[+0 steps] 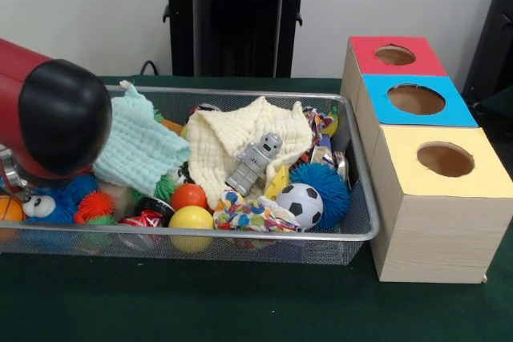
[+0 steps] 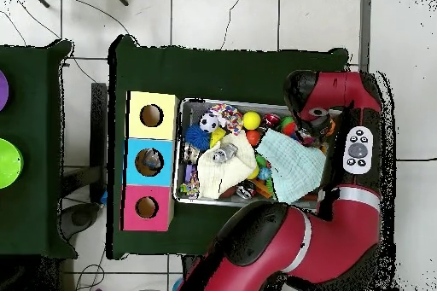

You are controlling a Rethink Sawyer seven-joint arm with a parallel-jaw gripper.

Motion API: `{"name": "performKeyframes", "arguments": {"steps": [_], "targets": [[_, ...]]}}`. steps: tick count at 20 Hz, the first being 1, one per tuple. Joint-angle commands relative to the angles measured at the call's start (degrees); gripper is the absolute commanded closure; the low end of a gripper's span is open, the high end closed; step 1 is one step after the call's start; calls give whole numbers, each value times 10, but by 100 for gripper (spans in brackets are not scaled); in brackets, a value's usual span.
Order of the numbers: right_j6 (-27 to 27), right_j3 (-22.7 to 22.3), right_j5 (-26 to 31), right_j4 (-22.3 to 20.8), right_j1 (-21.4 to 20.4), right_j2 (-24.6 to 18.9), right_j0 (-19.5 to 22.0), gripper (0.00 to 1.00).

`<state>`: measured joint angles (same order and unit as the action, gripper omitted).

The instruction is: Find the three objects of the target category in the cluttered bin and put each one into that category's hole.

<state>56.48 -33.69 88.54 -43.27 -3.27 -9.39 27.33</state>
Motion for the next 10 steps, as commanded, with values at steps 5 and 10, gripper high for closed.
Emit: {"name": "performKeyframes", "arguments": {"steps": [5, 10], "targets": [[-76, -171, -284, 46, -32, -57, 68, 0], [-77, -168, -285, 51, -30, -53, 65, 0]]}}
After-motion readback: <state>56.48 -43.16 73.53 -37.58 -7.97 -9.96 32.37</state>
